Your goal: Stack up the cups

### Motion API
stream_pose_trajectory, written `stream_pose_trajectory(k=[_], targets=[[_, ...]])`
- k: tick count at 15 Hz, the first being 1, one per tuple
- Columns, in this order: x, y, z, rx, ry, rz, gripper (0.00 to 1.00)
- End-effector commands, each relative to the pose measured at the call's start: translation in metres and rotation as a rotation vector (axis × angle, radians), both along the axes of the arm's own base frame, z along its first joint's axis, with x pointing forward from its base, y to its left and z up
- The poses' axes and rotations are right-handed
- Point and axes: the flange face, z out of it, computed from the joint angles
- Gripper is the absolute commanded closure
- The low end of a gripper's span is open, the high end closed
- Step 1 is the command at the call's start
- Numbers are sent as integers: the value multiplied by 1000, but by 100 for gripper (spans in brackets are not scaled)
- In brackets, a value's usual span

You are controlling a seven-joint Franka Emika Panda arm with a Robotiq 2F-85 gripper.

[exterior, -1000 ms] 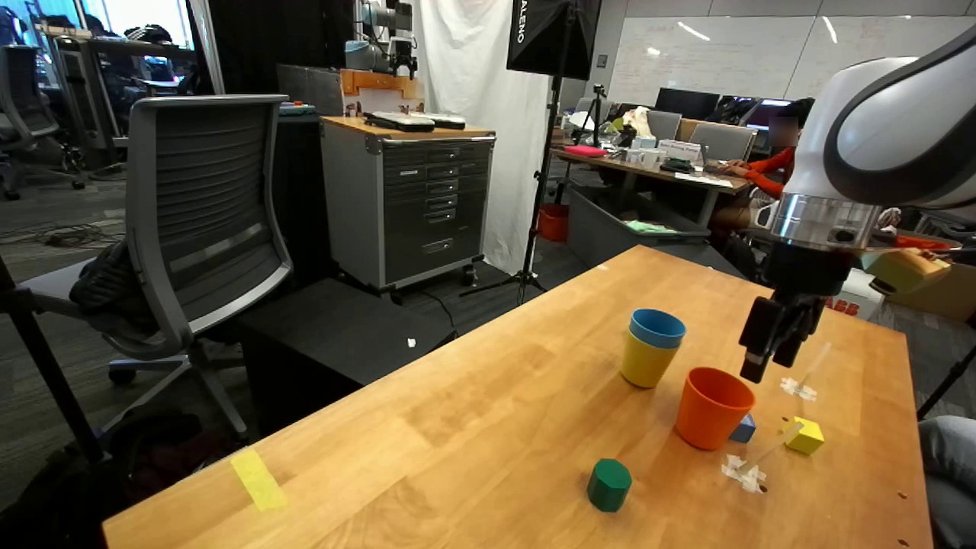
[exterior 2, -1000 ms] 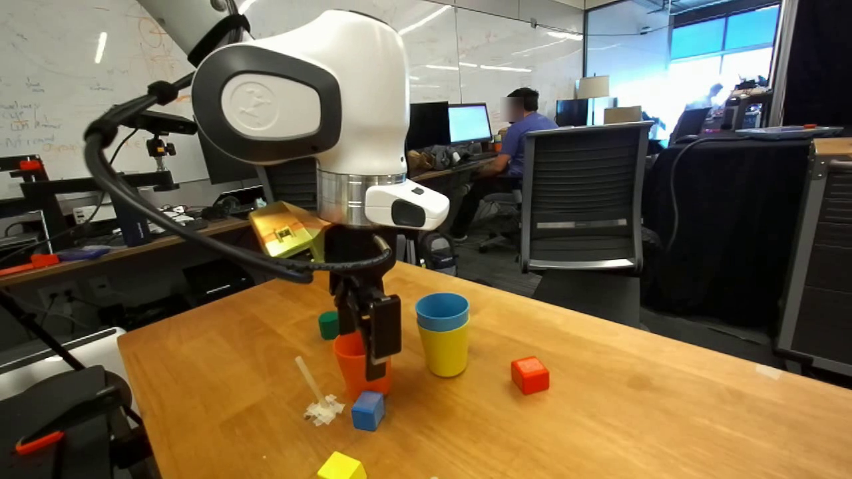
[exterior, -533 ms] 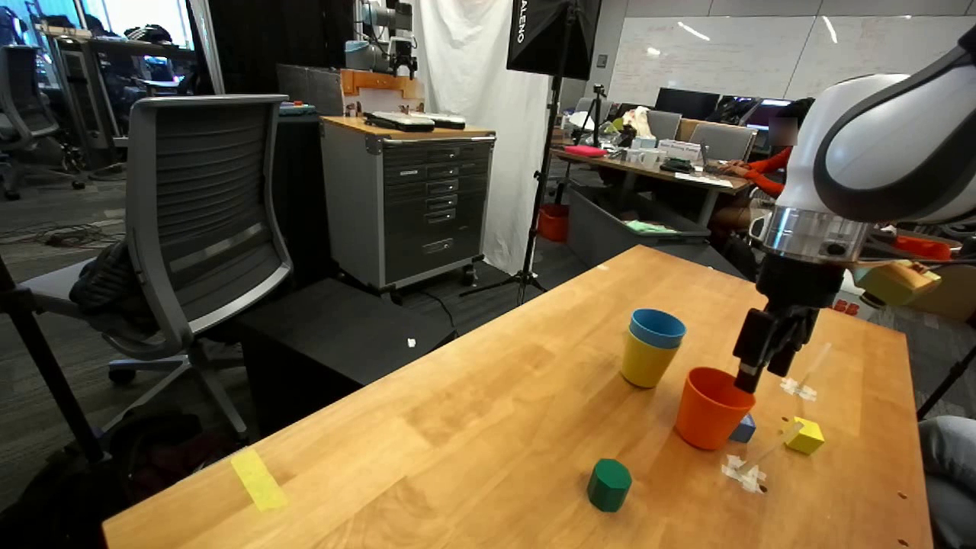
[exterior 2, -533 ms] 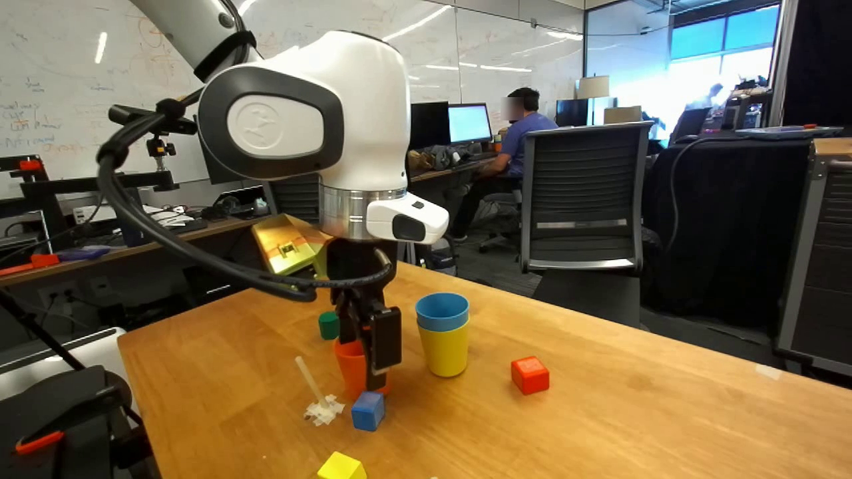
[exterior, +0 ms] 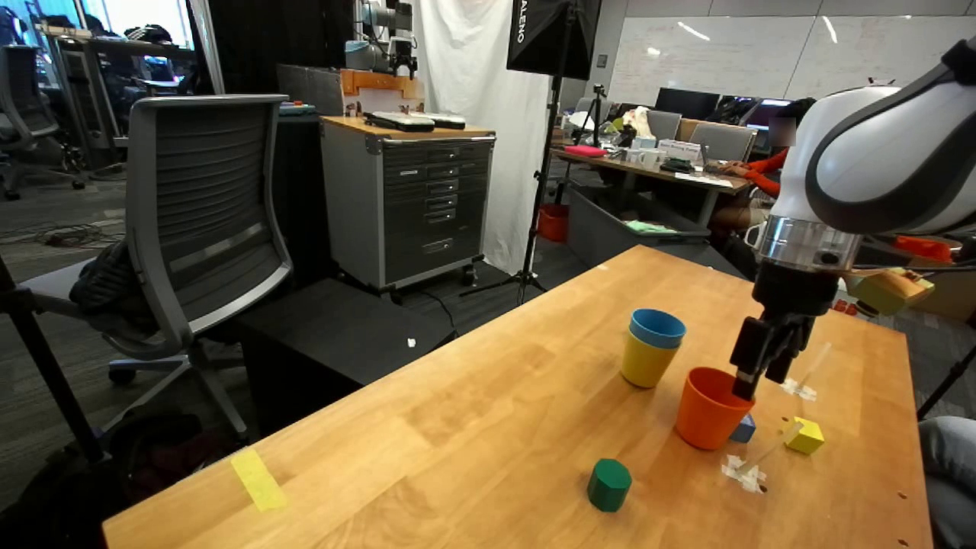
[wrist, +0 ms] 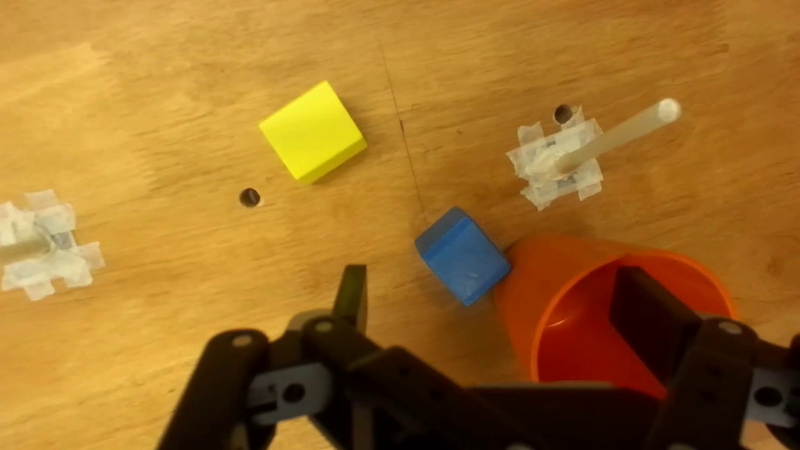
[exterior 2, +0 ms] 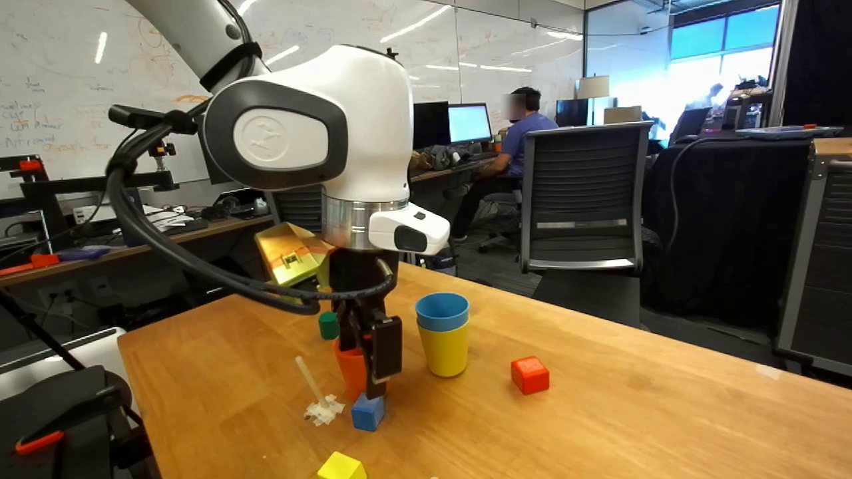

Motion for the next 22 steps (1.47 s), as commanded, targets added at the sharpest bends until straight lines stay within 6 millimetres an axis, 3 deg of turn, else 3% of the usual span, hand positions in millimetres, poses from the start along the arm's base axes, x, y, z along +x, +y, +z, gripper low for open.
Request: stream_pose_trajectory(k=[1, 8, 9, 19, 22], targets=[[11, 4, 2, -6, -21, -4, 0], [23, 2, 0, -13, -34, -46, 0], [25, 2, -1, -14, -33, -50, 20], [28, 10, -10, -28, -33, -81, 98], [29, 14, -9, -30, -46, -88, 100]])
